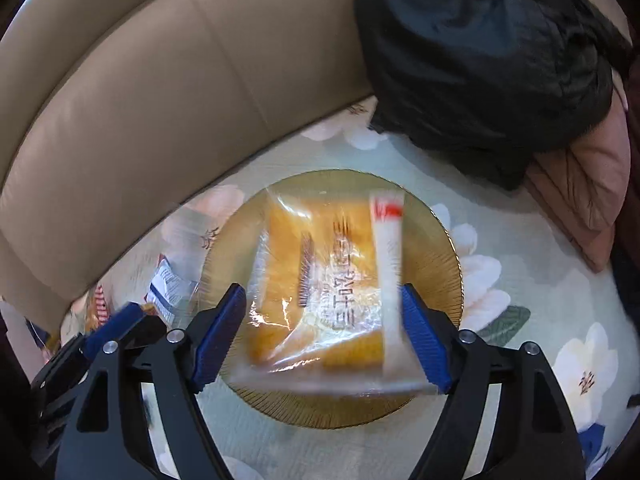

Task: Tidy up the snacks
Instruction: 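Carry both items to the amber bowl and open both tools to release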

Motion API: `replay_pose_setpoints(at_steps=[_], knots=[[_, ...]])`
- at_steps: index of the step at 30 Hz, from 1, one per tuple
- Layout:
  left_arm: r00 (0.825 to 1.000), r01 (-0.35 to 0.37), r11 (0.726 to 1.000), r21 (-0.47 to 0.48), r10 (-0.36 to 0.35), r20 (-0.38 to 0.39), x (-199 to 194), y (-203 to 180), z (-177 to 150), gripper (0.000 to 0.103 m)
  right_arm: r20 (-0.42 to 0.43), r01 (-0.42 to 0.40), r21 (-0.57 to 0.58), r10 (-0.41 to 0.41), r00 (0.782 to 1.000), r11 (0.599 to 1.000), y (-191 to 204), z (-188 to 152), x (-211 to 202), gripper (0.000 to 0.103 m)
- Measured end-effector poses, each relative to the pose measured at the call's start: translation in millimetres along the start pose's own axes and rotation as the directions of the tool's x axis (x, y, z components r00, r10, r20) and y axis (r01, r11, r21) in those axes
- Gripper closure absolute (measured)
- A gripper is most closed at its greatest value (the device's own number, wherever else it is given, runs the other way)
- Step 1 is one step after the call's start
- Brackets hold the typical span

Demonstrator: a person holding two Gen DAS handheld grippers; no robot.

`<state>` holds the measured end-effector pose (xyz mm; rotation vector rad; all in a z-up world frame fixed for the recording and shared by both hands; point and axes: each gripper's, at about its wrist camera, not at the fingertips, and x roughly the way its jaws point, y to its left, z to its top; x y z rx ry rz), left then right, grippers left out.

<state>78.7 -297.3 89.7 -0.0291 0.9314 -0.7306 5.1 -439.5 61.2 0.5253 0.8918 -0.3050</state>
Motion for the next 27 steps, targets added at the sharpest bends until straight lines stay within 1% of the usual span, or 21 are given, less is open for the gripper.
replay_pose_setpoints(at_steps=[1,2,3,5,8,10,13,15,17,19,20,22,25,26,27], knots=[[1.0,0.007,1.0,-0.001,-0.007,-0.003,3.0,1.3,1.2,0.057,-0.001,-0.003,0.009,0.003,1.0,1.0,-2.7,-0.7,1.4,0.026],[1.0,0.009,1.0,-0.004,-0.009,-0.016,5.2,3.5,2.0,0.059,-0.003,-0.009,0.017,0.009,1.0,1.0,-6.4,-2.5,2.0,0.026],[1.0,0.006,1.0,-0.01,-0.006,-0.028,6.4,7.0,1.2,0.059,-0.006,-0.019,0.018,0.019,1.0,1.0,-7.9,-5.3,2.2,0.026],[1.0,-0.014,1.0,-0.015,0.014,-0.025,-0.1,16.6,-3.2,0.059,-0.013,-0.027,0.014,0.028,1.0,1.0,-9.7,-8.6,2.9,0.026],[0.999,-0.036,0.998,-0.051,0.035,-0.02,-19.6,38.4,-11.9,0.059,-0.026,-0.053,0.017,0.053,0.998,0.998,-4.3,-18.1,-2.7,0.026],[0.998,-0.059,0.996,-0.074,0.058,-0.006,-38.6,53.4,-17.7,0.059,-0.031,-0.074,0.0,0.074,0.997,0.997,7.1,-23.6,-10.3,0.026],[0.994,-0.107,0.988,-0.108,0.11,0.027,-76.6,75.5,-30.1,0.057,-0.045,-0.118,-0.075,0.115,0.992,0.99,36.8,-36.9,-20.7,0.025],[0.988,-0.138,0.979,-0.148,0.147,0.055,-108.3,92.9,-41.8,0.055,-0.064,-0.155,-0.142,0.147,0.987,0.978,65.5,-54.6,-26.2,0.023],[0.979,-0.172,0.966,-0.191,0.189,0.077,-136.0,108.6,-54.8,0.052,-0.092,-0.194,-0.21,0.178,0.98,0.958,94.3,-74.6,-28.2,0.023],[0.967,-0.206,0.945,-0.253,0.237,0.097,-170.4,130.2,-76.1,0.051,-0.121,-0.22,-0.269,0.194,0.974,0.938,118.8,-94.7,-27.5,0.021],[0.962,-0.219,0.937,-0.272,0.254,0.098,-179.3,136.4,-82.4,0.05,-0.133,-0.236,-0.301,0.204,0.97,0.924,131.2,-107.3,-26.7,0.019],[0.945,-0.265,0.905,-0.332,0.311,0.096,-203.5,154.1,-105.1,0.048,-0.142,-0.247,-0.364,0.208,0.968,0.898,152.0,-133.8,-24.4,0.018],[0.928,-0.301,0.867,-0.398,0.362,0.088,-222.8,175.9,-134.9,0.046,-0.142,-0.251,-0.443,0.209,0.968,0.861,169.4,-162.4,-19.6,0.017],[0.922,-0.315,0.848,-0.426,0.38,0.075,-225.7,185.5,-147.4,0.046,-0.135,-0.246,-0.476,0.206,0.969,0.844,174.4,-172.9,-17.3,0.017],[0.919,-0.323,0.835,-0.446,0.389,0.064,-225.1,191.1,-155.5,0.046,-0.134,-0.244,-0.5,0.204,0.97,0.831,177.7,-181.3,-14.8,0.017]])
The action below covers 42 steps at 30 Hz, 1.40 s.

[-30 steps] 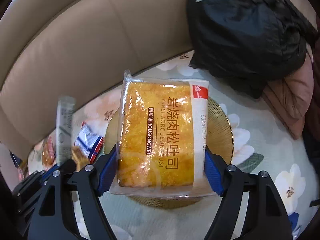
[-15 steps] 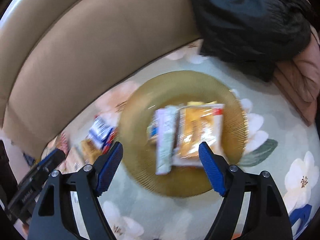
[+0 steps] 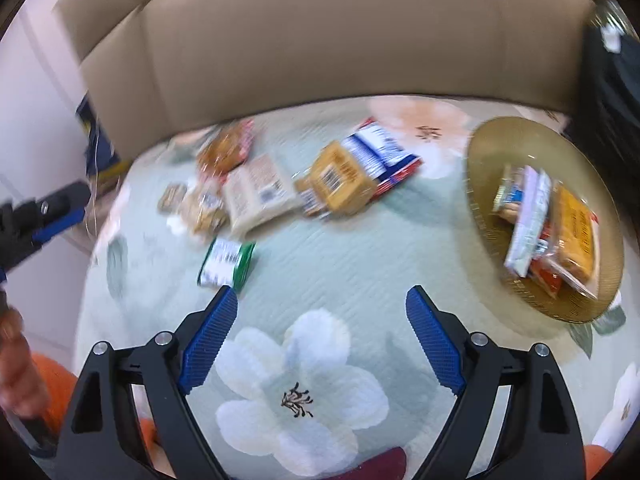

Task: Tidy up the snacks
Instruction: 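Carry both items to the amber bowl and open both tools to release, then grasp the green-edged packet with the left tool while the right tool grasps the square yellow cake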

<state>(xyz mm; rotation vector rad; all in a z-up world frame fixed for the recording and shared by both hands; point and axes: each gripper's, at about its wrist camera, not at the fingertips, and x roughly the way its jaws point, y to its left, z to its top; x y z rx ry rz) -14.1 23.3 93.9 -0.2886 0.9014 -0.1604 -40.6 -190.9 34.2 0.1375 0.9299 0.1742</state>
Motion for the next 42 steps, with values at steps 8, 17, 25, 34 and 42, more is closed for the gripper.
replay_pose_setpoints(at_steps=[8,17,25,34,42], knots=[[0.992,-0.091,0.993,-0.071,0.084,-0.09,49.8,32.3,-41.6,0.044,-0.048,0.048,-0.042,-0.05,0.998,0.998,-1.1,-14.0,27.3,0.017],[0.977,-0.095,0.994,-0.056,0.082,-0.195,71.5,26.6,-47.8,0.037,-0.078,0.057,0.024,-0.055,0.995,0.998,-15.3,-12.2,35.4,0.014],[0.962,-0.062,0.998,-0.032,0.051,-0.27,88.0,3.3,-15.1,0.037,-0.07,0.097,-0.005,-0.097,0.993,0.995,-16.0,-0.8,32.8,0.012],[0.934,-0.089,0.996,0.031,0.094,-0.344,142.2,8.3,-34.2,0.037,-0.08,0.122,-0.009,-0.122,0.989,0.992,-25.5,61.8,73.8,0.012],[0.921,-0.11,0.99,0.092,0.136,-0.365,170.8,9.9,-43.2,0.037,-0.073,0.206,-0.173,-0.221,0.973,0.963,-13.7,92.6,136.6,0.012]])
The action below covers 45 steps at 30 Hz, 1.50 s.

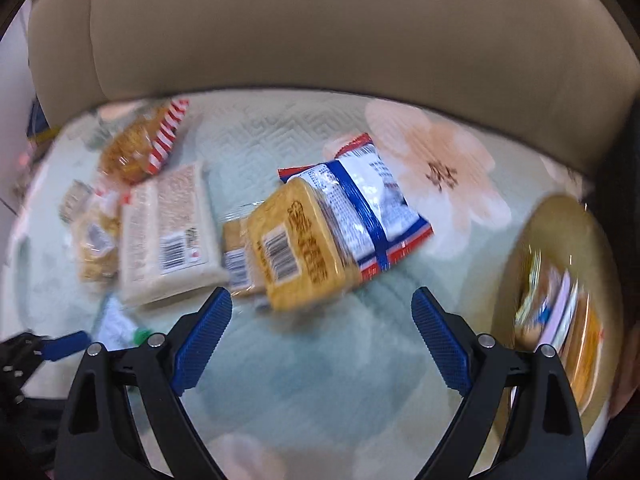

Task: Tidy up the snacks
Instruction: 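Grasp the green-edged packet with the left tool while the right tool grasps the square yellow cake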

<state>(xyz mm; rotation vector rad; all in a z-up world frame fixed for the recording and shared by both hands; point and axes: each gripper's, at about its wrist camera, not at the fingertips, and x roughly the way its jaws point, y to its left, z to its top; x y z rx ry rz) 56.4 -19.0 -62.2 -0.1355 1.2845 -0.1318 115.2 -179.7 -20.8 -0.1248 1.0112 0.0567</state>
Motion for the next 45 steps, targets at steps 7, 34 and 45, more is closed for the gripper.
replay_pose_setpoints(at_steps=[7,34,45], knots=[[1.0,-0.014,1.0,0.021,0.014,0.003,9.0,0.8,1.6,0.032,-0.025,0.077,-0.11,-0.081,0.996,0.991,17.3,8.0,38.4,0.021],[1.0,0.002,0.999,0.051,-0.003,0.022,7.5,-33.4,-11.7,0.022,-0.176,-0.188,0.388,0.273,0.946,0.902,-53.7,-106.9,-14.4,0.03],[0.997,-0.066,0.992,0.104,0.061,0.051,12.6,-33.4,-15.5,0.049,-0.203,-0.08,0.214,0.124,0.971,0.973,-22.7,-104.7,-2.5,0.029]])
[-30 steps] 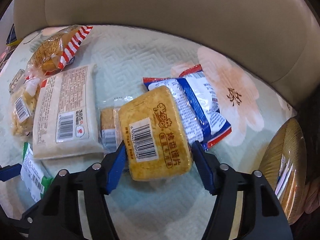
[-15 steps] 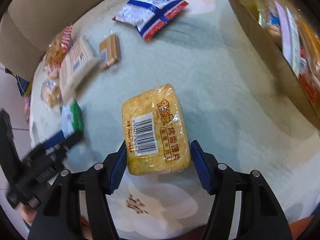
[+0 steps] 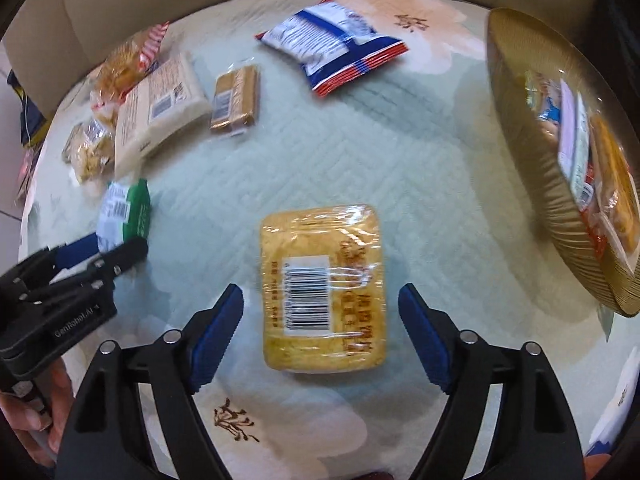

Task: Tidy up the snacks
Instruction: 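Grasp the green-edged packet with the left tool while the right tool grasps the square yellow cake, then carry both items over the amber bowl and open both tools to release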

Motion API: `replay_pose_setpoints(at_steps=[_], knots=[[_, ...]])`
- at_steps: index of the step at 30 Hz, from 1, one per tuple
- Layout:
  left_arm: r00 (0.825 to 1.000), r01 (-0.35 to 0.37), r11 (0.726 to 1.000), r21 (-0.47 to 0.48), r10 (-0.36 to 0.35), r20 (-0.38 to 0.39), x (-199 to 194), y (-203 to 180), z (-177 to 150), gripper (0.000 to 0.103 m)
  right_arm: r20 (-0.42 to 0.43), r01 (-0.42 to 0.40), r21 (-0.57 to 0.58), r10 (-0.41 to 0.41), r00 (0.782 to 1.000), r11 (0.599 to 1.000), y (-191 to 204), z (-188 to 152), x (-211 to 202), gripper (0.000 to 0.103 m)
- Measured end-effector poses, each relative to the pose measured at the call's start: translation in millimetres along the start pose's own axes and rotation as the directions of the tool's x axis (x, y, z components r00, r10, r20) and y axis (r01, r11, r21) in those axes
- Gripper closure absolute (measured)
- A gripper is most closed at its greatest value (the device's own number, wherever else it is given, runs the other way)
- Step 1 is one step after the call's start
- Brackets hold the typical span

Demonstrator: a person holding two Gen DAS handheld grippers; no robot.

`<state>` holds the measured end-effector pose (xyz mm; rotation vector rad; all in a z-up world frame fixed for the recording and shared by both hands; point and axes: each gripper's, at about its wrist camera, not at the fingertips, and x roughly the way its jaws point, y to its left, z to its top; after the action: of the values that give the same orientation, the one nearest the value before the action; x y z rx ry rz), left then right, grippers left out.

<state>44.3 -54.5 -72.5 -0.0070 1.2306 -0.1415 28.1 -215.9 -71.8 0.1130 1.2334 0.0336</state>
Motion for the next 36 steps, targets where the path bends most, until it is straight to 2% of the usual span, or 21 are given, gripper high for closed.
replay_pose_setpoints(at_steps=[2,4,5,9,10,12,13,15,17,20,23,27,32,36], knots=[[1.0,0.002,1.0,0.012,-0.002,0.011,-2.8,-3.3,-0.6,0.054,0.002,0.025,-0.019,-0.025,1.0,1.0,8.2,-1.8,4.6,0.033],[1.0,-0.01,1.0,0.029,0.009,0.018,-4.8,-7.1,-0.5,0.056,0.009,0.073,-0.044,-0.073,0.997,0.996,14.0,-3.1,7.3,0.047],[1.0,-0.019,0.999,0.048,0.018,0.026,-5.6,-10.9,-1.3,0.057,0.019,0.119,-0.061,-0.118,0.993,0.991,16.8,-4.0,9.2,0.048],[0.999,-0.025,0.997,0.068,0.022,0.038,-5.7,-23.1,0.5,0.057,0.039,0.149,-0.083,-0.146,0.989,0.985,24.6,-6.7,10.7,0.049],[0.999,-0.017,0.998,0.064,0.015,0.042,-8.1,-24.6,1.1,0.058,0.033,0.133,-0.075,-0.131,0.991,0.988,24.3,-7.1,10.0,0.049],[0.998,0.009,0.999,0.053,-0.012,0.054,-16.3,-24.0,1.0,0.058,0.009,0.049,-0.022,-0.049,0.999,0.999,17.9,-10.8,5.5,0.049],[0.998,0.024,0.999,0.049,-0.027,0.063,-19.5,-22.9,1.0,0.059,-0.001,0.0,0.018,0.0,1.0,1.0,10.5,-12.0,1.5,0.049],[0.996,0.045,0.998,0.041,-0.048,0.081,-30.2,-23.0,-1.8,0.059,0.0,-0.047,0.073,0.047,0.999,0.996,-1.4,-13.4,-7.7,0.049],[0.993,0.074,0.997,0.038,-0.078,0.089,-39.3,-20.8,-6.9,0.06,0.027,-0.087,0.126,0.085,0.996,0.988,-16.2,-14.1,-23.3,0.049],[0.988,0.079,0.994,0.076,-0.088,0.125,-60.8,-34.1,-9.0,0.06,0.082,-0.14,0.192,0.126,0.989,0.971,-40.4,-15.7,-52.4,0.049],[0.97,0.117,0.982,0.147,-0.144,0.194,-96.2,-61.6,-8.5,0.06,0.149,-0.168,0.222,0.137,0.979,0.96,-59.6,-14.0,-84.5,0.049],[0.948,0.174,0.964,0.2,-0.219,0.231,-124.5,-106.2,4.5,0.06,0.253,-0.175,0.27,0.105,0.962,0.947,-98.9,-7.8,-129.3,0.049],[0.926,0.205,0.931,0.303,-0.285,0.247,-139.2,-168.6,24.7,0.06,0.35,-0.125,0.321,0.005,0.937,0.939,-147.6,3.5,-176.6,0.049],[0.916,0.222,0.905,0.364,-0.321,0.239,-134.3,-215.7,49.0,0.06,0.365,-0.105,0.356,-0.035,0.931,0.929,-181.5,18.7,-182.0,0.049]])
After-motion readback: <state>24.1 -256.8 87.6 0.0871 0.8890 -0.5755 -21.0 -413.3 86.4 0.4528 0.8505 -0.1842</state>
